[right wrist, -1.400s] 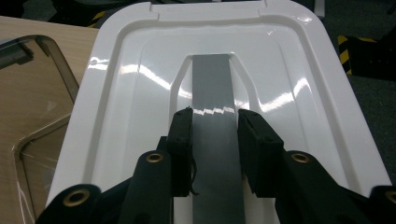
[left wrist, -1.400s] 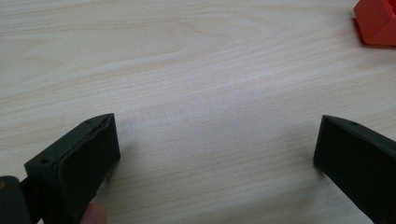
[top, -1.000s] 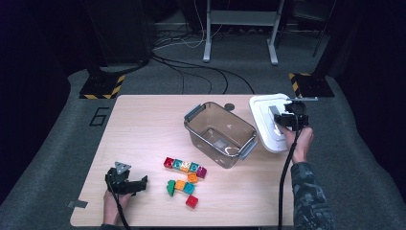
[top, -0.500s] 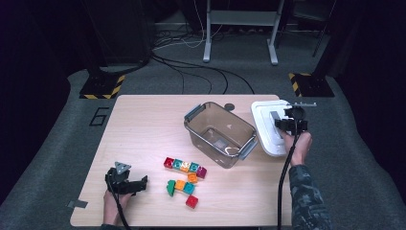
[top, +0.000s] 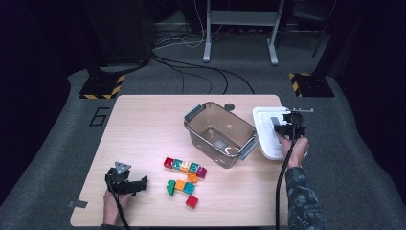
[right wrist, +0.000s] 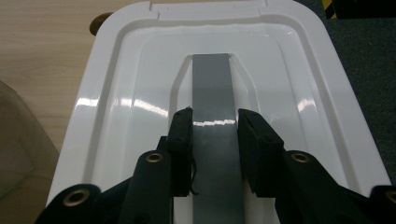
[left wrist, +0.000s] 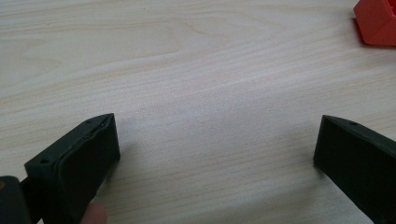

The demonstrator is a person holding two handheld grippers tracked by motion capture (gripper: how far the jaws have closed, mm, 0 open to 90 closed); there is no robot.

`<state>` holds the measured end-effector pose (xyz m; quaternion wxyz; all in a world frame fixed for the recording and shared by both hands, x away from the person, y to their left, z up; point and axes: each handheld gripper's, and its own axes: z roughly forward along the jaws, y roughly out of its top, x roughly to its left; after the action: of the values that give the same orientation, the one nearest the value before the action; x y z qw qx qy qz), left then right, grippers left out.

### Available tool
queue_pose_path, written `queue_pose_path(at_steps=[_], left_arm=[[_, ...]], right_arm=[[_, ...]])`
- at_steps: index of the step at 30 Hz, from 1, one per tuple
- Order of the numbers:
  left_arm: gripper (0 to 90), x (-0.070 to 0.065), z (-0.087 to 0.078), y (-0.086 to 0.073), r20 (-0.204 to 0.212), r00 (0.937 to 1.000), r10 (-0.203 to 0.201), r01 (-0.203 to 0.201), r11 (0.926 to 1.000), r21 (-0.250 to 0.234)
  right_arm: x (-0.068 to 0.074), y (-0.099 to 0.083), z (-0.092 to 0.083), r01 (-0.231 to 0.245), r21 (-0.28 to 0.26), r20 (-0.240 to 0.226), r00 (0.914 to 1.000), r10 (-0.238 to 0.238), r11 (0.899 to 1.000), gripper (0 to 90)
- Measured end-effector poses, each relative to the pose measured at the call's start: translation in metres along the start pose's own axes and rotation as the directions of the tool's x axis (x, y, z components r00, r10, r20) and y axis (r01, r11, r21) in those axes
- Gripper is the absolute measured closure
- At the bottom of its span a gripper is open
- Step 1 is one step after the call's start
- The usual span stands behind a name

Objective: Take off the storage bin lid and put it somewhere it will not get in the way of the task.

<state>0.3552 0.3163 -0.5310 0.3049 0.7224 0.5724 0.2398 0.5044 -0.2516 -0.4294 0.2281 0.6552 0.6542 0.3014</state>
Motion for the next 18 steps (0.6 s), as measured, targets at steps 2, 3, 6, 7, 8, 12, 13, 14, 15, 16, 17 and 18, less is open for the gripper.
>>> queue_pose_path(at_steps=[2, 3, 6, 7, 8, 12, 13, 14, 15, 16, 17, 18], left_arm=[[0.0, 0.000, 0.000, 0.000, 0.000, 1.0000, 0.000, 0.000, 1.0000, 0.000], [0.0, 0.000, 0.000, 0.000, 0.000, 1.0000, 0.000, 0.000, 1.0000, 0.000], [0.0, 0.000, 0.000, 0.000, 0.000, 1.0000, 0.000, 0.000, 1.0000, 0.000], [0.0, 0.000, 0.000, 0.000, 0.000, 1.0000, 0.000, 0.000, 1.0000, 0.000], [0.0, 0.000, 0.000, 0.000, 0.000, 1.0000, 0.000, 0.000, 1.0000, 0.000], [0.0, 0.000, 0.000, 0.000, 0.000, 1.0000, 0.000, 0.000, 1.0000, 0.000], [0.0, 0.000, 0.000, 0.000, 0.000, 1.0000, 0.001, -0.001, 1.0000, 0.000], [0.0, 0.000, 0.000, 0.000, 0.000, 1.0000, 0.000, 0.000, 1.0000, 0.000], [0.0, 0.000, 0.000, 0.000, 0.000, 1.0000, 0.000, 0.000, 1.0000, 0.000], [0.0, 0.000, 0.000, 0.000, 0.000, 1.0000, 0.000, 0.000, 1.0000, 0.000], [0.0, 0.000, 0.000, 0.000, 0.000, 1.0000, 0.000, 0.000, 1.0000, 0.000], [0.0, 0.000, 0.000, 0.000, 0.000, 1.0000, 0.000, 0.000, 1.0000, 0.000]], right_arm=[[-0.001, -0.002, 0.003, -0.007, 0.003, 0.006, 1.0000, 0.007, 1.000, 66.3], [-0.001, -0.003, 0.004, -0.011, 0.004, 0.013, 0.9998, 0.011, 1.000, 66.3], [-0.002, -0.008, 0.009, -0.014, 0.006, 0.015, 0.9998, 0.014, 1.000, 66.3], [-0.002, -0.009, 0.010, -0.023, 0.011, 0.021, 0.9995, 0.023, 1.000, 66.3], [-0.002, -0.011, 0.012, -0.037, 0.013, 0.024, 0.9990, 0.037, 0.999, 66.3], [-0.004, -0.016, 0.019, -0.051, 0.022, 0.025, 0.9984, 0.050, 0.998, 66.3], [-0.004, -0.017, 0.020, -0.057, 0.021, 0.026, 0.9981, 0.057, 0.998, 66.3], [-0.004, -0.017, 0.021, -0.069, 0.025, 0.021, 0.9974, 0.069, 0.997, 66.3], [-0.005, -0.018, 0.022, -0.070, 0.026, 0.021, 0.9974, 0.070, 0.997, 66.3], [-0.004, -0.018, 0.023, -0.069, 0.029, 0.018, 0.9975, 0.068, 0.997, 66.3], [-0.004, -0.018, 0.023, -0.064, 0.030, 0.021, 0.9978, 0.063, 0.998, 66.3], [-0.004, -0.019, 0.024, -0.062, 0.030, 0.024, 0.9978, 0.061, 0.998, 66.3]])
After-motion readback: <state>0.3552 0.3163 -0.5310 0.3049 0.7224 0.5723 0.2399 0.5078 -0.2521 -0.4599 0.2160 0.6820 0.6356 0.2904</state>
